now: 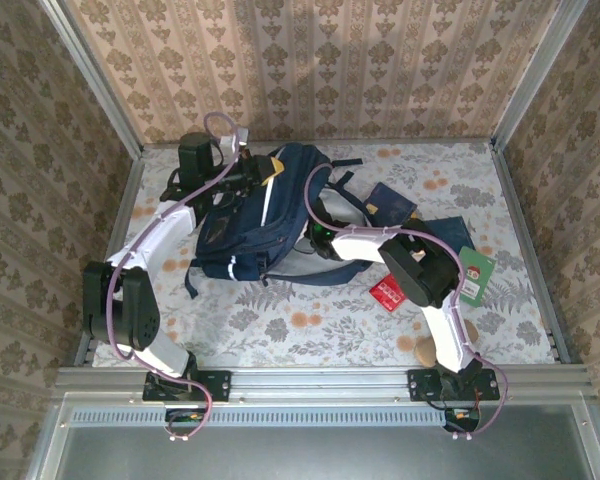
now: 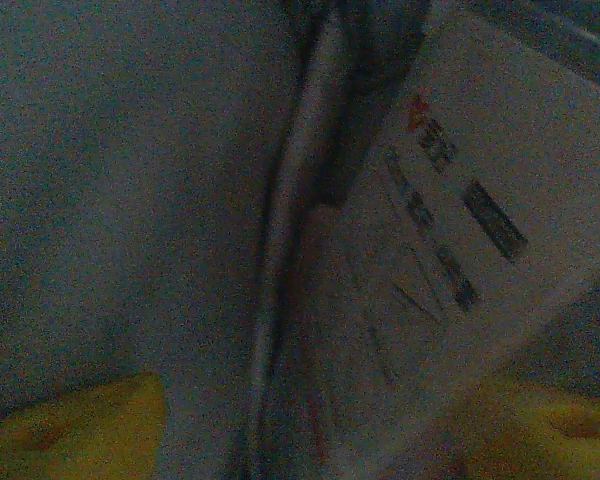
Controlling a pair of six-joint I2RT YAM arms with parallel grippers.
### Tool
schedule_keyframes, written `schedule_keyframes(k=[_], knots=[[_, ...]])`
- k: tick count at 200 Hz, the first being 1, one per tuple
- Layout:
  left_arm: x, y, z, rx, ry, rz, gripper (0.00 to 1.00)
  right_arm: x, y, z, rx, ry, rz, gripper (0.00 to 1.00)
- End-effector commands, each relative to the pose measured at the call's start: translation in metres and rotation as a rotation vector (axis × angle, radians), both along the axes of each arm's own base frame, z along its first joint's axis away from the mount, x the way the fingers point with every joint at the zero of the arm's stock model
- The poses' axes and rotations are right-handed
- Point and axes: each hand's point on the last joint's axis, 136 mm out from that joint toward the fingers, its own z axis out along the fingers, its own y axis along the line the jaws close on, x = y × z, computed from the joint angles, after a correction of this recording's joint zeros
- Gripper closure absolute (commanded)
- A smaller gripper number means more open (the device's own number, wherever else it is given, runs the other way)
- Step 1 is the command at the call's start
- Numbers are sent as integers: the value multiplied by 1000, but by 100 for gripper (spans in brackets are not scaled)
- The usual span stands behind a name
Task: Pack the student bag
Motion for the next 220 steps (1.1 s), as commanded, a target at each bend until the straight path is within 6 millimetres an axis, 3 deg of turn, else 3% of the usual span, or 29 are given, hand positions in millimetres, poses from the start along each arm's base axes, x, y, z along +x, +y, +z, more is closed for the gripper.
schedule_keyframes(k=[1,41,69,111,131,136,175,220], knots=[[-4,5,36,0,-148,-16,100,-15,-13,26,-51,-56,26,16],[16,45,9,97,-73,152,100,-39,-45,49,-72,-109,37,8],[22,72,-2,147,-44,251,100,-52,-76,43,-124,-85,5,8],[27,76,-36,254,25,267,100,-77,-129,51,-128,-71,-90,13],[29,72,-57,294,65,252,100,-93,-157,54,-230,-57,-129,14],[29,70,-61,295,75,245,100,-97,-170,60,-272,-58,-164,14],[23,53,-78,335,100,198,100,-143,-259,39,-554,99,-336,18],[17,38,-94,339,130,152,100,-222,-373,4,-829,471,-658,14]])
